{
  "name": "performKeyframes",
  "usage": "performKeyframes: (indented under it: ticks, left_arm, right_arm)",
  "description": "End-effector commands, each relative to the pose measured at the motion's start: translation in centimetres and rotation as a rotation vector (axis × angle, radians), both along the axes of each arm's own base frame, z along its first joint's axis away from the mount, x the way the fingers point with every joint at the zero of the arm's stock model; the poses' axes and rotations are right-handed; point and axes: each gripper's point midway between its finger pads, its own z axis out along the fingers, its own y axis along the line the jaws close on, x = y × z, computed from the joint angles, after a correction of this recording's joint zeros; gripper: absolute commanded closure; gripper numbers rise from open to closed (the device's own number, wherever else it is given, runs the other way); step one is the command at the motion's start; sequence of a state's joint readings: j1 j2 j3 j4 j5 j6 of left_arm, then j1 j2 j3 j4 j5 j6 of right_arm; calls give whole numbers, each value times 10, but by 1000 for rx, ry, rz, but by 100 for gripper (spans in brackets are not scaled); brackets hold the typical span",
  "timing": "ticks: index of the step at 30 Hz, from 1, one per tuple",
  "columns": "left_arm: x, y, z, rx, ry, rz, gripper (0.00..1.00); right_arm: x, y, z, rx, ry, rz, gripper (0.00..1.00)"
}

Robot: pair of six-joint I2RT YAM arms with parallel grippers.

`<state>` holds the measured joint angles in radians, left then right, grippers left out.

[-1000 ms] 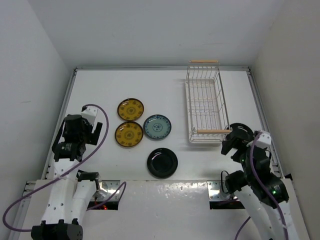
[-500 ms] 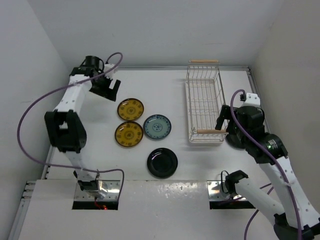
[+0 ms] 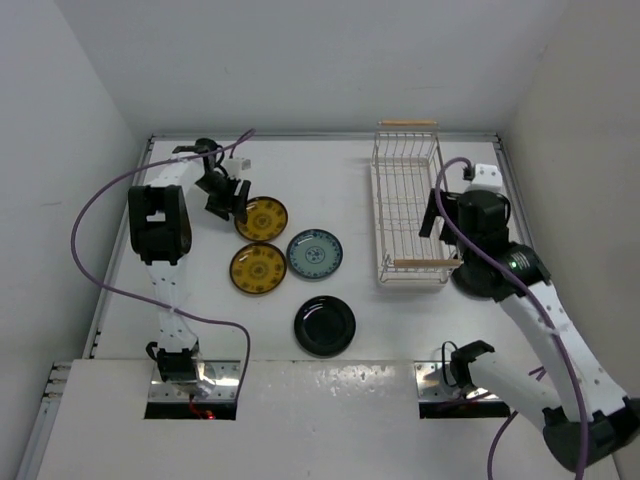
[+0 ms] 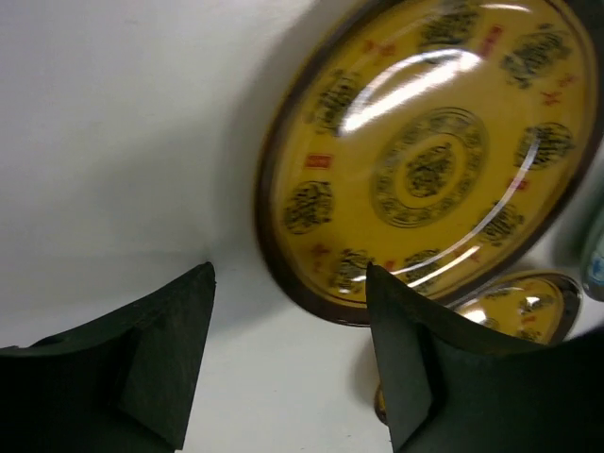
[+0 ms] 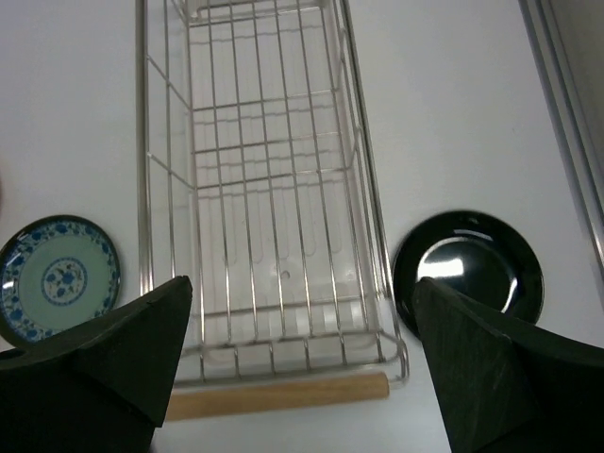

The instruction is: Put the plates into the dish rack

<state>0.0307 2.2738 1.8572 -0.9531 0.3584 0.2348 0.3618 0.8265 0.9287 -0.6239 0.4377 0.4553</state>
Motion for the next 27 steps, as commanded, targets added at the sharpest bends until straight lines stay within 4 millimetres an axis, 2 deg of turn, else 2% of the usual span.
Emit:
performKeyframes:
  ticks: [1, 2, 3, 5, 7, 9, 11, 13, 14, 15, 16, 18, 19, 20, 21, 22, 23, 24, 25, 26, 27]
  left_arm:
    - [-18, -28, -3, -102, 42, -47, 31]
    - [-23, -28, -7, -124, 63, -40, 34]
    - [-28, -29, -14, -134, 85, -40, 37]
    - [-31, -29, -18, -159, 108, -33, 45]
    - [-33, -34, -23, -186, 130, -26, 49]
    - [-28, -37, -23, -230, 143, -5, 57]
    - [-23, -40, -22, -254, 139, -1, 67]
    - [-20, -41, -22, -255, 139, 7, 79]
    - [-15, -38, -18, -266, 126, 21, 96]
    - [-11, -41, -13, -282, 117, 27, 100]
    - [-9, -42, -10, -294, 107, 24, 100]
    - [3, -43, 4, -332, 72, 32, 100]
    - [9, -45, 17, -346, 38, 23, 100]
    - [20, -47, 39, -363, -30, -3, 100]
    - [28, -47, 52, -361, -77, -12, 100]
    - [32, -48, 67, -370, -113, -22, 100]
    - [38, -48, 82, -367, -162, -32, 100]
    - [43, -57, 104, -392, -211, -61, 100]
    - [44, -58, 118, -396, -250, -80, 100]
    - [44, -67, 146, -404, -313, -113, 100]
    - [40, -78, 159, -410, -347, -164, 100]
  right_arm:
    - [40, 8, 38, -44, -115, 26, 1]
    - [48, 11, 49, -45, -149, 36, 1]
    - [57, 18, 46, -43, -133, 60, 1]
    - [65, 24, 53, -43, -155, 81, 1]
    - [70, 27, 45, -44, -139, 87, 1]
    - [70, 27, 36, -36, -125, 79, 1]
    - [68, 26, 33, -20, -128, 67, 1]
    - [65, 26, 22, -14, -115, 62, 1]
    - [64, 25, 20, -12, -113, 57, 1]
    - [63, 25, 16, -11, -105, 55, 1]
    - [64, 26, 14, -9, -99, 59, 1]
    - [67, 30, 10, 2, -88, 66, 1]
    - [69, 38, 6, 18, -76, 102, 1]
    - [72, 49, -2, 42, -49, 144, 1]
    - [73, 50, -1, 43, -54, 145, 1]
    - [75, 69, -4, 85, -37, 236, 1]
    - [76, 78, -10, 98, -12, 273, 1]
    - [75, 93, -12, 125, 2, 347, 1]
    - [80, 104, 1, 138, -28, 393, 1]
    - [81, 122, -12, 142, 14, 453, 2]
    - [81, 137, -2, 161, 0, 522, 2]
